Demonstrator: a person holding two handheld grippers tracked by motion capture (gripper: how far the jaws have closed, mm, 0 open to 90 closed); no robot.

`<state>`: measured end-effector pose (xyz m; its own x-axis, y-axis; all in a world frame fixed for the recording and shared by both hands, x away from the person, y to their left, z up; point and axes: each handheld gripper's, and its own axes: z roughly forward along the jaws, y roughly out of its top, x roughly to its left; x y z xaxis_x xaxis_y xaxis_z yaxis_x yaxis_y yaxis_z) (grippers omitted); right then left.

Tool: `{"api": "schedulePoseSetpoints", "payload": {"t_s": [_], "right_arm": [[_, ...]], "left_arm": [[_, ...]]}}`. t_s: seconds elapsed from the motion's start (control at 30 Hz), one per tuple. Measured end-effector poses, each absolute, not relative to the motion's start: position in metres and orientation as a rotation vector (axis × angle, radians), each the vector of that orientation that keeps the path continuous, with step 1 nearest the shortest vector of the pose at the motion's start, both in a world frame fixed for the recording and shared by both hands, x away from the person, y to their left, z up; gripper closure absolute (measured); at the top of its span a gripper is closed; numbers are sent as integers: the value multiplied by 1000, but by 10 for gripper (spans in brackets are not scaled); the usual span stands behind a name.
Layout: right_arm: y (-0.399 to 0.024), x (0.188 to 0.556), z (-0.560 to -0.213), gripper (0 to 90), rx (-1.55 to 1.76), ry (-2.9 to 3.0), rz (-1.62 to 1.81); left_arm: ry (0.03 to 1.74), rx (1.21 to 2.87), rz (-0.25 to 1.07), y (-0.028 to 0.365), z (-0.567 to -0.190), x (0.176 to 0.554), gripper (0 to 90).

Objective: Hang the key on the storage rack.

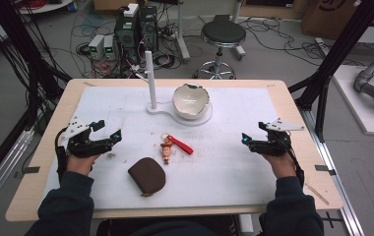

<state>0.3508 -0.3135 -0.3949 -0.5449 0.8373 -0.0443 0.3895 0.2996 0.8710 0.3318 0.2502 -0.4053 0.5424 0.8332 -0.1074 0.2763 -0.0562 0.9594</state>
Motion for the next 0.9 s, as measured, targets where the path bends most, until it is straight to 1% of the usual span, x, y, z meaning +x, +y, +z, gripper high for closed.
{"api": "schedulePoseSetpoints", "payload": {"t_s": [0.13, 0.23, 0.43, 0.53, 0.57, 0.6, 0.67, 0.73, 0.83, 0.9], "right_arm": [[-314, 351, -395, 199, 1087, 2071, 1177], [-315, 350, -395, 199, 1091, 2070, 1174], [-316, 350, -396, 199, 1099, 2067, 1180], [-317, 349, -397, 199, 1107, 2065, 1190], [-319, 350, -397, 199, 1112, 2061, 1201], [-319, 350, -398, 199, 1113, 2063, 1202], [-319, 350, -398, 199, 1112, 2063, 1201], [-319, 349, -398, 199, 1110, 2066, 1200], [-318, 347, -397, 199, 1106, 2063, 1198], [-318, 346, -396, 199, 1104, 2061, 1195]], "left_arm": [[964, 1617, 572, 247, -405, 332, 223], [961, 1600, 536, 241, -402, 332, 224], [947, 1619, 521, 228, -399, 333, 224], [939, 1645, 501, 216, -398, 334, 222], [928, 1663, 479, 206, -397, 335, 222], [928, 1663, 479, 206, -397, 335, 222], [903, 1706, 462, 188, -396, 335, 222], [916, 1741, 452, 176, -396, 336, 223], [936, 1789, 399, 160, -396, 339, 266], [927, 1831, 353, 148, -396, 344, 266]]}}
